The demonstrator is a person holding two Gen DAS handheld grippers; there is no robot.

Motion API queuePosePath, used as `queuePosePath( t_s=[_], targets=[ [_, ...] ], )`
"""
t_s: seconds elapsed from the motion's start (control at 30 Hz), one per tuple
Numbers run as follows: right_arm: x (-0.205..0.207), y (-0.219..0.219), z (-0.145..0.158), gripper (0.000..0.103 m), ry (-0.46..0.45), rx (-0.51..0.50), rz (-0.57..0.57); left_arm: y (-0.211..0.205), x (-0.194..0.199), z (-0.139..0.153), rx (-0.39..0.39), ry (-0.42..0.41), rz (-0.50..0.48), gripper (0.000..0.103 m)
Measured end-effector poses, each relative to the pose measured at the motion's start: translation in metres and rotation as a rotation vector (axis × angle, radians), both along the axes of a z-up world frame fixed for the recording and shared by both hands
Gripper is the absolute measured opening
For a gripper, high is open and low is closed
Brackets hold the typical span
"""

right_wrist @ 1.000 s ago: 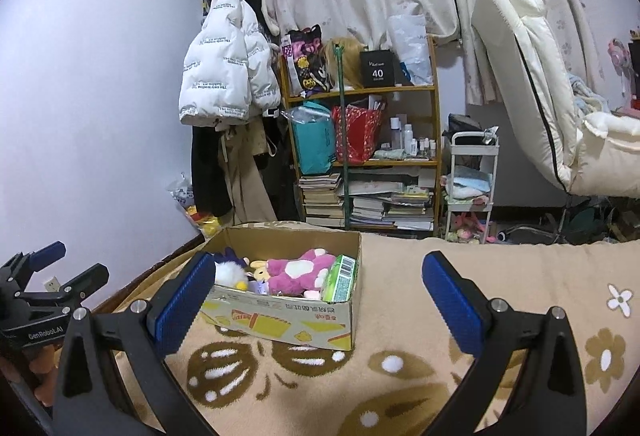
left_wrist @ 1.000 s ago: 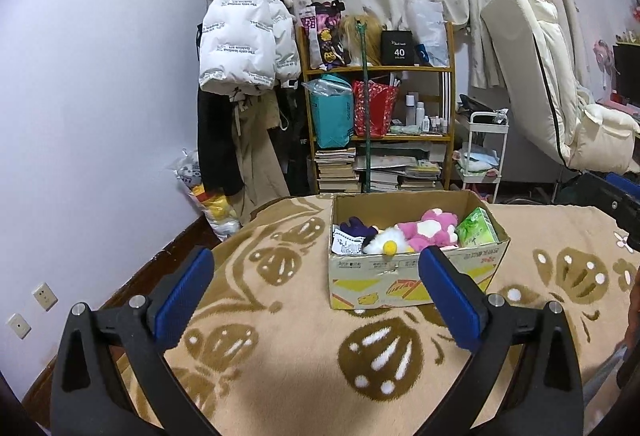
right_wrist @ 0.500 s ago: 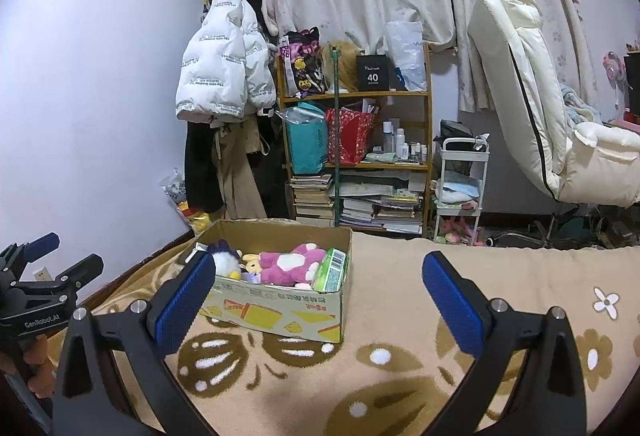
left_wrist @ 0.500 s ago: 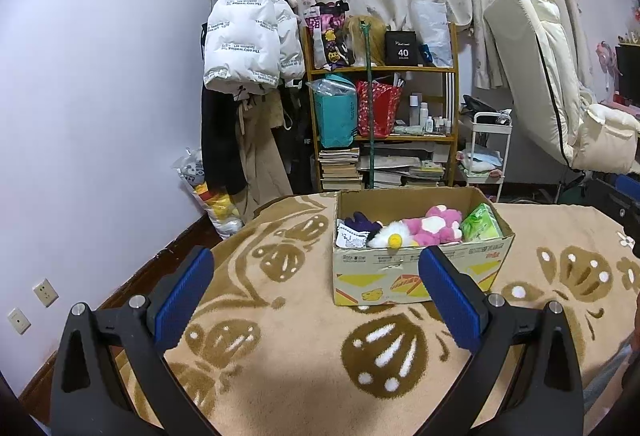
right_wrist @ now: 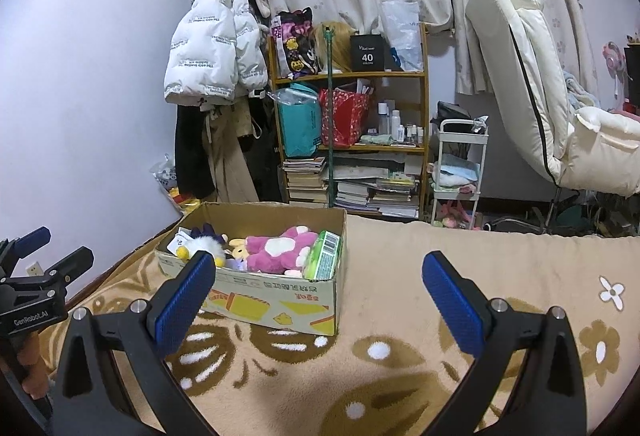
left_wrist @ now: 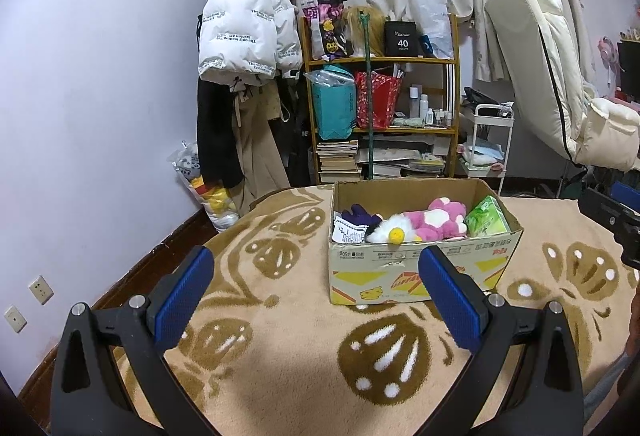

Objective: Organize soft objects

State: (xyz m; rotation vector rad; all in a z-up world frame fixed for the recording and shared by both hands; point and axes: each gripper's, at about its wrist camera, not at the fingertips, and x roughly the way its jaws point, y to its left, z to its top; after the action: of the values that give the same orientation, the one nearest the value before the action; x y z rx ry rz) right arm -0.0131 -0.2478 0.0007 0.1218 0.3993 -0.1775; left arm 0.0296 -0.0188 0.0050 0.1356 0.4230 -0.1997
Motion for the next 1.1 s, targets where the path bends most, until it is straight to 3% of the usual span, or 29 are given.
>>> queuePosePath(
  t_s=[1.1],
  targets=[
    [0.0031, -0.0074, -0.0046, 0.103, 0.005, 0.003, -0.008, -0.0055, 0.002, -0.0055, 0.024, -0.01, 0.007, 0.101]
  ],
)
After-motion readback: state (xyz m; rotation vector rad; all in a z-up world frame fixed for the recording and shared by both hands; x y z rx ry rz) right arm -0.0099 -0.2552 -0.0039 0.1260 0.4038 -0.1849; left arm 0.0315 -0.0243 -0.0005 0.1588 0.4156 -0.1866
